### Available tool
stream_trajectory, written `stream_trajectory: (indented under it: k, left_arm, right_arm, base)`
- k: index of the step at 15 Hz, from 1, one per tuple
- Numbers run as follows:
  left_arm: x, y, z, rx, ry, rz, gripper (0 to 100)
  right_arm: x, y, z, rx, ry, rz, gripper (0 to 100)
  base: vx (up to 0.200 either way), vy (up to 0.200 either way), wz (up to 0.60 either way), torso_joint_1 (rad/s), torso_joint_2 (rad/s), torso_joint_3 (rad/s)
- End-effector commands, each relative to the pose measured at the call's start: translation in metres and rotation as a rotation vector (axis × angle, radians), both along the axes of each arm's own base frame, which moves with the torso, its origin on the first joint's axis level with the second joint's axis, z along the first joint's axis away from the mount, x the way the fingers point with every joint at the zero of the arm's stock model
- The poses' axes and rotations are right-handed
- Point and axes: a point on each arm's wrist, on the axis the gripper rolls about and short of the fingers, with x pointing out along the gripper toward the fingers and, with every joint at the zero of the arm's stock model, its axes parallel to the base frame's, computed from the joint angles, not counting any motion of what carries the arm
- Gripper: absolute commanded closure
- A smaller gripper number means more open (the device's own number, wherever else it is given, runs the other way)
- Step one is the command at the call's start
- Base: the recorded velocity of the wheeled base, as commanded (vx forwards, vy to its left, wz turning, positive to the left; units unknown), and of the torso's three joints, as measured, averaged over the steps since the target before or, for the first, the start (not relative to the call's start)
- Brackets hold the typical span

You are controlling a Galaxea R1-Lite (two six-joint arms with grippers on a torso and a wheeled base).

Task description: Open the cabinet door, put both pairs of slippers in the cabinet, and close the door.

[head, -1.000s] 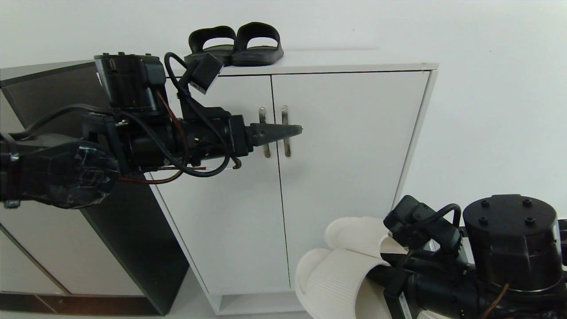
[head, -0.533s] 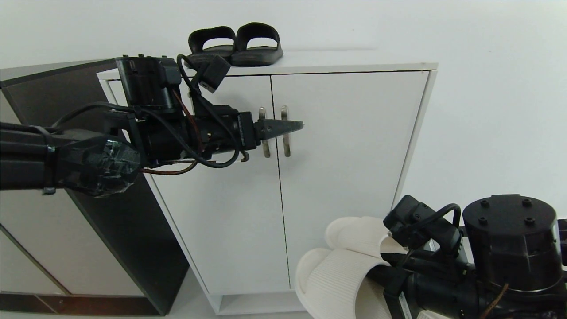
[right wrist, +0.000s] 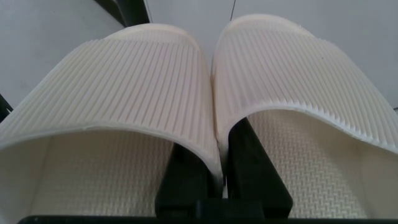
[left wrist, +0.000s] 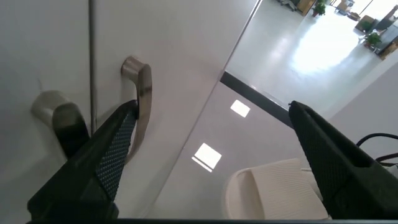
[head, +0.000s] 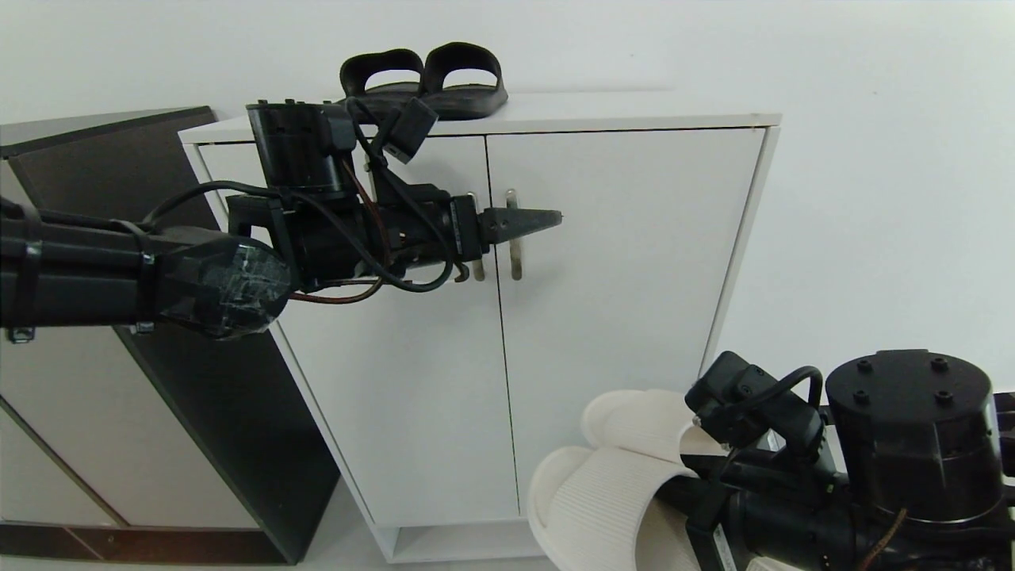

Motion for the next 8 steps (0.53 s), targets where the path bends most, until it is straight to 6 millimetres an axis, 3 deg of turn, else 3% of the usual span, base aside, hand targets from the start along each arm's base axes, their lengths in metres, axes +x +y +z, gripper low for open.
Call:
stream_trajectory:
  k: [1, 3, 4, 8]
  left_arm:
    - [0.0038, -0.0023, -0.0067, 0.007, 0.019, -0.002, 0]
    - [0.0041, -0.0025, -0.0073, 0.007, 0.02, -0.003, 0]
    - [0.0038, -0.003, -0.0078, 0.008, 0.022, -0.005, 100]
    - [-0.0008, -0.0018, -0.0111, 0.014, 0.035, -0.009, 100]
  right_arm:
    - [-0.0001, 0.0007, -0.0008, -0.003, 0.002, 0.002, 100]
    - [-0.0005, 0.0006, -0.0004, 0.002, 0.005, 0.012, 100]
    - [-0.0006, 0.0007, -0.0004, 0.004, 0.007, 0.019, 100]
    - [-0.0054, -0.0016, -0.0039, -0.001, 0.022, 0.048, 100]
  base:
    - [0.0, 0.0, 0.0, 0.0, 0.0, 0.0]
    - [0.0, 0.0, 0.0, 0.0, 0.0, 0.0]
    - [0.0, 0.0, 0.0, 0.0, 0.0, 0.0]
    - [0.0, 0.0, 0.0, 0.0, 0.0, 0.0]
